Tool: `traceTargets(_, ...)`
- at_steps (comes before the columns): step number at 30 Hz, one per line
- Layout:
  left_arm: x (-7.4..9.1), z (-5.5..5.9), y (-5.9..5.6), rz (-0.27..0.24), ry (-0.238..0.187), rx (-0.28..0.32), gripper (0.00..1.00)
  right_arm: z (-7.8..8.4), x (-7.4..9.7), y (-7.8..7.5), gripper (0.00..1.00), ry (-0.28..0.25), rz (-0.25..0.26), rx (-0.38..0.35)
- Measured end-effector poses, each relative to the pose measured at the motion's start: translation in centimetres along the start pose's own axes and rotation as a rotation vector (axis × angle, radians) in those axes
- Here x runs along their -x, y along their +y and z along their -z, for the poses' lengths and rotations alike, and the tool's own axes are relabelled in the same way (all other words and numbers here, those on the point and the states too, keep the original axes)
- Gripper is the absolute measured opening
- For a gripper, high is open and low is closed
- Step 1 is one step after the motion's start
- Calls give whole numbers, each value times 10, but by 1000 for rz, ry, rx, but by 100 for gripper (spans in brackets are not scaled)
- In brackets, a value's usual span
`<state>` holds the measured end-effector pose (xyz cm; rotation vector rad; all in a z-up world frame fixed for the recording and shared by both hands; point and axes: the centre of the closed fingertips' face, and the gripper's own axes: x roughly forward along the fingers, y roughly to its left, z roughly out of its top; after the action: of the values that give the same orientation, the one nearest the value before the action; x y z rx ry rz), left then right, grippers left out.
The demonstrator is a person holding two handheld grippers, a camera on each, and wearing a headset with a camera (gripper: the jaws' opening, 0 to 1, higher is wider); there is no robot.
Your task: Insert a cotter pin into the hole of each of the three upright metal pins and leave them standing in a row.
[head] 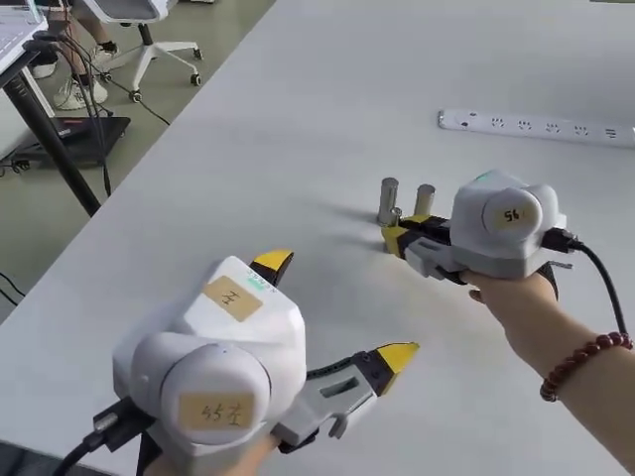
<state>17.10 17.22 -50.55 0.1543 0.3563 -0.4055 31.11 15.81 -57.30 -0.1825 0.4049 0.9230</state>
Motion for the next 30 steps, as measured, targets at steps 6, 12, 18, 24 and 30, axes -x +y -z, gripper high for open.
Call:
traceTargets(6,0,-2,1,-3,-5,5,78,3,4,4,4,10,-41,24)
traceTargets(12,-1,-4,0,0,-9,-2,78,5,9,10,4,18,-76,50)
traceTargets(18,-1,-5,-1,3,-13,-4,78,8,16,17,4,27,-128,82)
traceTargets(24,-1,-5,-1,4,-14,-6,78,12,23,17,4,30,-151,93)
traceTargets(30,-2,-5,-2,8,-13,-7,78,17,31,21,4,26,-194,87)
